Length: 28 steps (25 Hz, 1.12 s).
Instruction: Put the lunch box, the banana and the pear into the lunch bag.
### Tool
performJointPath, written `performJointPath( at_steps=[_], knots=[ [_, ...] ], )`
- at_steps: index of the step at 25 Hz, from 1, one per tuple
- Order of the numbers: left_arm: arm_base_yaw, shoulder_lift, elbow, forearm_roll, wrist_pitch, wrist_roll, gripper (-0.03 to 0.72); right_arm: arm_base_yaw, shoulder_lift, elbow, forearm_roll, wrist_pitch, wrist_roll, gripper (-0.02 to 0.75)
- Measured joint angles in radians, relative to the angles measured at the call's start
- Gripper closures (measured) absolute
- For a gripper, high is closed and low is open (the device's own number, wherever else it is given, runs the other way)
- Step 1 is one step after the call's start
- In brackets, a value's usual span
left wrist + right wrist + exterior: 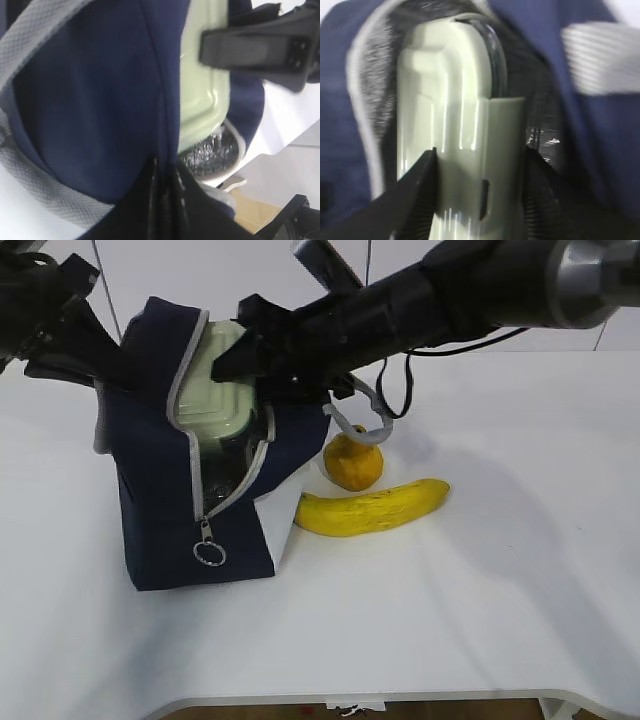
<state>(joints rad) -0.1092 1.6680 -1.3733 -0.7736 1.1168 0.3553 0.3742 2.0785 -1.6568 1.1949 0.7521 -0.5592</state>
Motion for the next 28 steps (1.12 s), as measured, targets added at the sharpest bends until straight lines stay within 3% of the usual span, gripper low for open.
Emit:
performJointPath(
  at_steps=[6, 28],
  knots=[
    [0.0, 0.0, 0.0, 0.032, -0.004, 0.005, 0.68, 0.049, 0.098, -0.072, 0.006, 0.004, -0.002, 0.368],
    [0.0, 0.066, 0.0, 0.08, 0.032, 0.039, 0.68, 0.049, 0.245, -0.094, 0.019, -0.005, 0.002, 0.358]
  ],
)
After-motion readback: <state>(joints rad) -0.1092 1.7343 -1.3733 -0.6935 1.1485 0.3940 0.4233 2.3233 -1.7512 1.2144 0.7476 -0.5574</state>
